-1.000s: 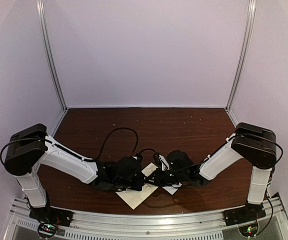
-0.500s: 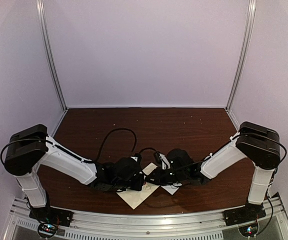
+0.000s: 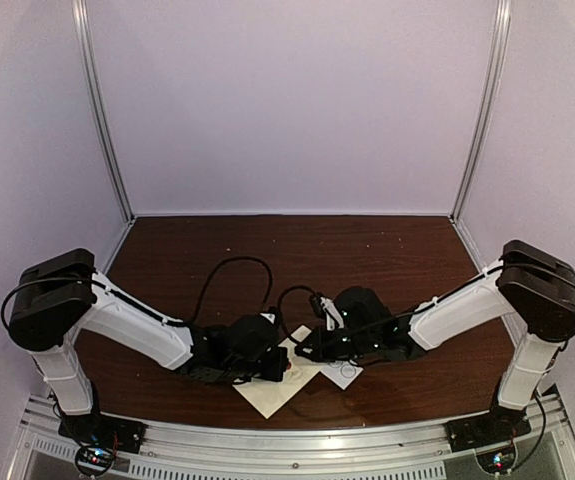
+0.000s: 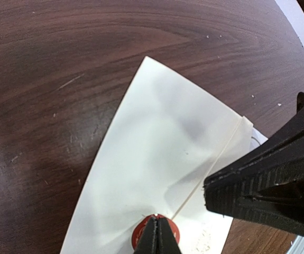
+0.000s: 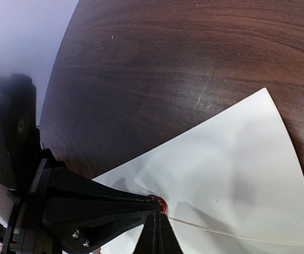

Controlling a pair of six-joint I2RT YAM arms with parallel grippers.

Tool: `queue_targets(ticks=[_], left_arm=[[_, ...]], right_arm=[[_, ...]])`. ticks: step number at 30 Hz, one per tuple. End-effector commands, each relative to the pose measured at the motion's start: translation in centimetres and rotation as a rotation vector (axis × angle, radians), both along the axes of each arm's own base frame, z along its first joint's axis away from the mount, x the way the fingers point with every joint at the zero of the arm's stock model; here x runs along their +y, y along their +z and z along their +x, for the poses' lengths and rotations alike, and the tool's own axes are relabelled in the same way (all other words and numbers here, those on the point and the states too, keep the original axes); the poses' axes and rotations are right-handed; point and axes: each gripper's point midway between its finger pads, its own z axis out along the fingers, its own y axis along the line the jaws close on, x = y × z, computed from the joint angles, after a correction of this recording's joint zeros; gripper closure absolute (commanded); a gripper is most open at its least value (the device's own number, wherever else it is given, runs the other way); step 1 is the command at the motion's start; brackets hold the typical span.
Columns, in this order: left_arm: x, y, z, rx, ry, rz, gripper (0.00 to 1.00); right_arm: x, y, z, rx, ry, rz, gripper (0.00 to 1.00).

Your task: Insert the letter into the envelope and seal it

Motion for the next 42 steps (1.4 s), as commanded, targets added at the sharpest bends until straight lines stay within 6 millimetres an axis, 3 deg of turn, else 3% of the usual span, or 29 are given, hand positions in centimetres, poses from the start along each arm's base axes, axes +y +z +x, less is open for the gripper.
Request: queue_targets(ticks=[1,17,29,34,42], left_arm=[[2.1,-3.3,-1.4,0.073,-0.017,0.106,1.00],[2.1,-3.2,-1.3,0.069,-0.019,0.107,1.00],[1.9,-3.1,-1.2,0.065,-0.024,0.105,1.00],[1.3,-2.3,-1.0,0.053,-0.031,0.098,1.00],[-0.6,-0.5,-1.1,0.023,-0.068,0.061,1.00]], right_arm=[[1.6,0.5,-0.5,0.007,0.039,0.035,1.00],[2.1,-1.6,-1.3,0.069,0.042,0.028,1.00],[0.9,-5.2,-1.3,0.113,0.006,-0.082,1.00],[-0.2,-6.6,-1.3,0.130,-0.017,-0.156,1.00],[-0.4,-7.1,-1.4,0.146,-0.022,-0.172,1.00]])
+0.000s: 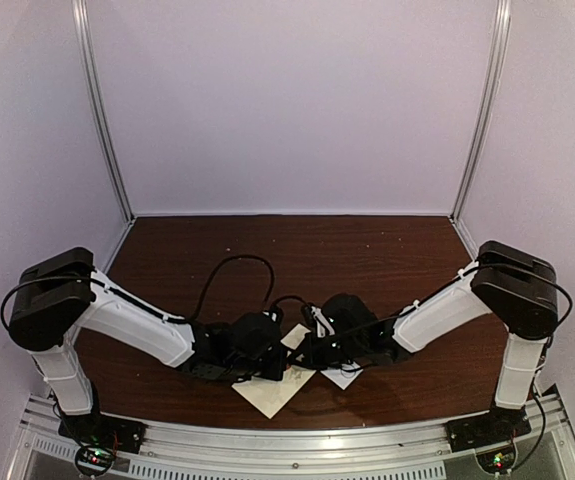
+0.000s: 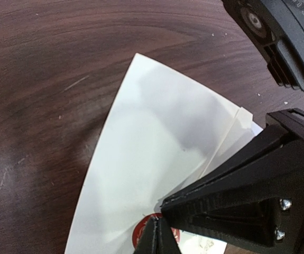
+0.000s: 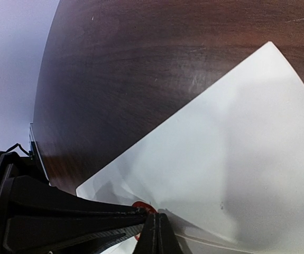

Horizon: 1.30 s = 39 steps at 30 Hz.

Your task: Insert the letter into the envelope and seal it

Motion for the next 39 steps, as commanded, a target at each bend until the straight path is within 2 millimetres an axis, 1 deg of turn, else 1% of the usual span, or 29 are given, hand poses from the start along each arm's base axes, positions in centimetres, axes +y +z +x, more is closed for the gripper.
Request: queue_targets(ticks=[1,6,13,26,32,39], left_arm=[[-0.8,-0.5,-1.2,0.024,-0.062,0.025,1.00],[-0.4,-1.0,-1.5,0.038,-0.053,0.032,1.00],[-0.2,-1.1,-2.0,0.043,-0.055,0.032,1.00],[1.2,-2.9,-4.0,0.076,-0.060,0.087,1.00],[2.2,-3.8,-4.4,0.096,-0.042,0.107,1.00],[2.4,-3.8,-4.8,0.100,-0.045,0.109,1.00]], right_arm=[[-2.0,-4.3,-0.7,0.052,-0.025,-0.150,1.00],[-1.9,-4.2,-0.7,0.049,-0.023,-0.152,1.00],[-2.0,-4.3,-0.7,0.051,-0.023,-0.154,1.00],[-2.0,-4.2,-0.6,0.048,-0.028,-0.157,1.00],[-2.1,-4.3,-0.6,0.048,-0.030,-0.161,1.00],[-2.1,-4.1,-0.5,0.046,-0.032,-0.161,1.00]])
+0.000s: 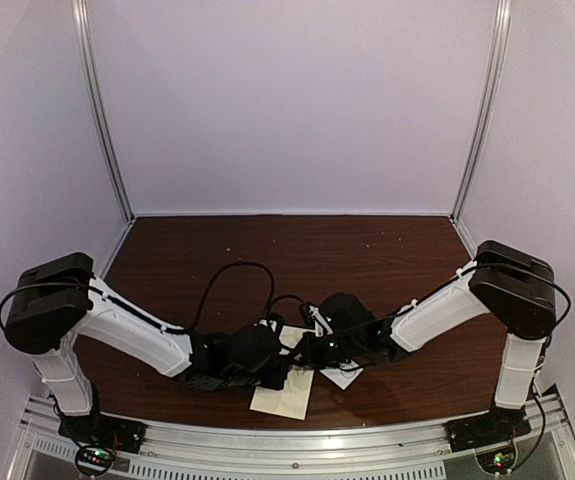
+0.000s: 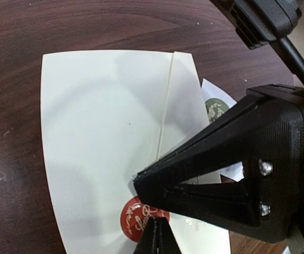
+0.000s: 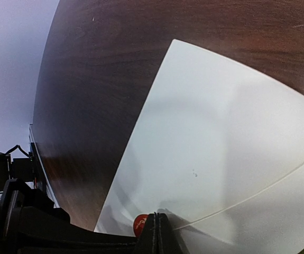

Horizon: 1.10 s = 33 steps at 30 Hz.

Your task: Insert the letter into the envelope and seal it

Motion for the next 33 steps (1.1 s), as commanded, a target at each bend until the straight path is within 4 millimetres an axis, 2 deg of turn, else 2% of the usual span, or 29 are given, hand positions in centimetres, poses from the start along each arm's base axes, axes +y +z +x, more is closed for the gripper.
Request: queue_targets(ticks=[1,9,15,18,24,33], left_arm=[[2.7,-3.6,-3.1,0.102,-0.051,0.135,1.00],[2.9,-2.6,-3.9,0.098,-0.058,0.109,1.00],[2.4,1.5,-2.6,0.029,-0.011,0.031,1.00],[2.5,2.7,-1.5,0.008,0.020,0.008,1.00],[1.8,3.3,0.3,-0.012,0.028,-0.023,1.00],[0.0,2.5,1.5,-0.021,0.004,-0.013,1.00]], right_arm=[[-2.4,-4.1,-0.9,0.051,-0.023,-0.153,1.00],[-2.3,-3.9,-0.9,0.048,-0.022,-0.148,1.00],[-2.1,-3.0,-0.7,0.029,-0.014,-0.131,1.00],[-2.0,-2.8,-0.7,0.026,-0.013,-0.126,1.00],[-1.9,-2.8,-0.8,0.030,-0.009,-0.122,1.00],[-1.7,-2.6,-0.7,0.028,-0.007,-0.118,1.00]])
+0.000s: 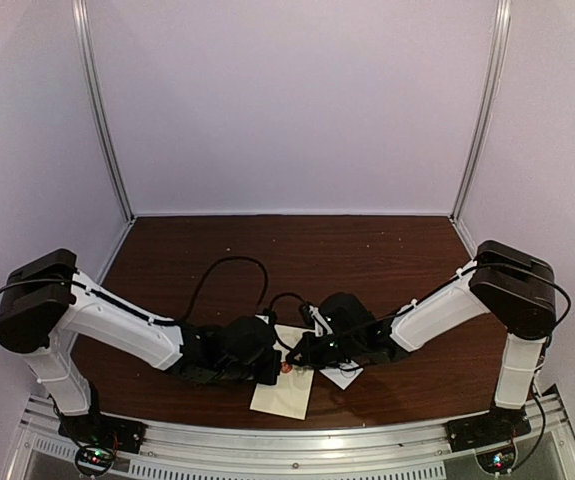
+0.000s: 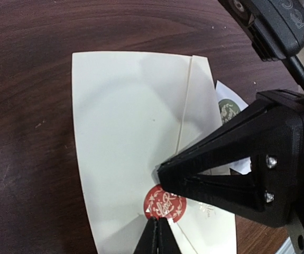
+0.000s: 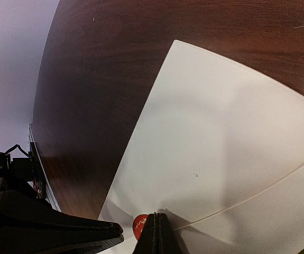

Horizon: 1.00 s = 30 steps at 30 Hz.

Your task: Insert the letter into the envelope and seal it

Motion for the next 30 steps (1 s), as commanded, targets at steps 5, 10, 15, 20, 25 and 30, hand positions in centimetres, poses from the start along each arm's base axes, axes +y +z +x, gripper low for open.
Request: queue_targets(ticks=[5,10,15,20,25,30], left_arm=[[-1.7,0.8,1.5,-0.037,-0.019,-0.039,1.00],[-1.7,0.4,1.8,-0.033,-0.020,-0.048,1.00],[-2.2,-0.2,1.7,-0.023,-0.034,-0.053,1.00],[-1.7,-1.0,1.4,-0.004,-0.029,-0.039,1.00],[-0.1,-2.4,0.8,0.034,0.001,-0.008,1.00],[1.3,-3.1,0.3,0.051,0.018,0.005,1.00]], right_arm=[[-1.7,-2.7,-0.8,0.032,-0.007,-0.116,1.00],[-1.6,-2.7,-0.7,0.033,-0.007,-0.114,1.00],[-1.6,-2.8,-0.7,0.034,-0.006,-0.116,1.00],[-1.5,-2.8,-0.7,0.033,-0.005,-0.115,1.00],[-1.6,-2.8,-0.7,0.032,-0.006,-0.119,1.00],[-1.8,-2.8,-0.7,0.032,-0.009,-0.123,1.00]])
